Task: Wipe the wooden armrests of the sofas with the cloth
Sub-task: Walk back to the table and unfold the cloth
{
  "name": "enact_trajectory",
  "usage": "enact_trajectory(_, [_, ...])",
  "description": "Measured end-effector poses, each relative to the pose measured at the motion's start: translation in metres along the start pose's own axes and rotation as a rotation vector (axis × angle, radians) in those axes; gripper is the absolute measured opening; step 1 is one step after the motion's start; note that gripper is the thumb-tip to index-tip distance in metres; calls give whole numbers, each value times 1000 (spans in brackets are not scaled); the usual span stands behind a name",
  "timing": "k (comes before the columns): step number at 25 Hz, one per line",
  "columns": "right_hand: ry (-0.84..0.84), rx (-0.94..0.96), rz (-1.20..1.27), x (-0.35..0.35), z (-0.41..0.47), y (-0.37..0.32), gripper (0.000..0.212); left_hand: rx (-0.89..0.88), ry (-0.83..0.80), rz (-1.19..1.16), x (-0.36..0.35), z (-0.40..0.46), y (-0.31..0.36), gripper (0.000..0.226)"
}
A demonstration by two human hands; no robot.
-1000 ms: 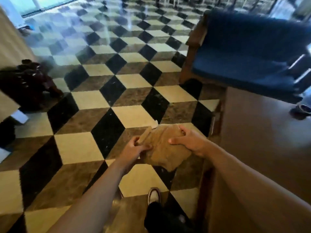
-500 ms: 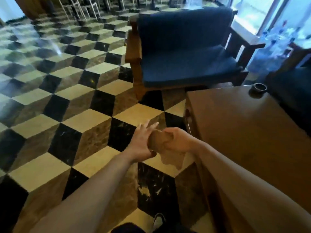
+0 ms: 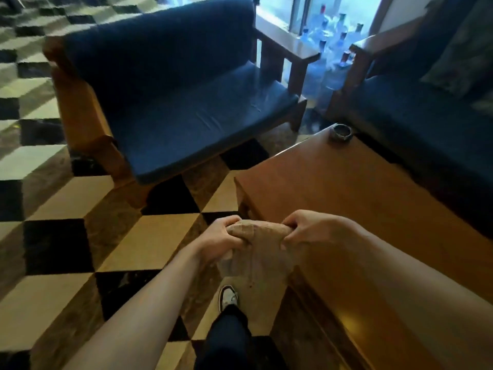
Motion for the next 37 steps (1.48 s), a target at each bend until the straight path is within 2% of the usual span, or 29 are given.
enact_trajectory(3, [71,-14,333,47,46,7,33,31,-77,-103,37,81,21,45])
enact_trajectory(6, [178,3,854,72,69,26,57,135,-157,-209,59,140,50,42])
enact_trajectory(8, [232,59,1117,85,90,37,70,236,-231,-273,65,182,60,37])
enact_trajectory(11, [220,118,1338,95,130,55,83,381,-294,-246,65,241,69,35])
enact_trajectory(13, [253,72,1439,101,154,65,96,430,-289,-198,67,271,73,36])
enact_trajectory(16, [369,-60,1392,110,187,84,90,488,-320,-88,71,320,76,45])
enact_trajectory(18, [373,-153,1401,106,203,94,87,519,-361,-3,74,349,73,50])
enact_trajectory(21, [382,-266,1409,96,232,109,83,518,-408,112,71,393,61,45])
enact_trajectory(24, [497,-397,1374,81,273,130,70,357,-413,374,63,445,32,38])
enact_trajectory(27, [671,-560,1216,64,320,150,59,187,-425,577,54,494,-3,36])
enact_trajectory(29, [715,-657,1150,47,351,160,68,60,-424,702,52,520,-24,37])
enact_trajectory(32, [839,-710,1139,27,389,167,90,-26,-423,692,54,545,-55,38])
enact_trajectory(35, [927,-739,1167,18,414,163,94,-124,-344,673,59,562,-76,39])
enact_trajectory(37, [1029,-858,1050,12,415,153,93,-202,-281,852,63,558,-85,53])
Point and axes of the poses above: each hand's wrist, its own z-axis towards the middle knuckle, its own x-axis out of the back of the hand, y = z × x, the point moved 3 cm from there along z, towards the middle knuckle, and after that the axes turned 4 degrees about y, right-handed, at the moved point
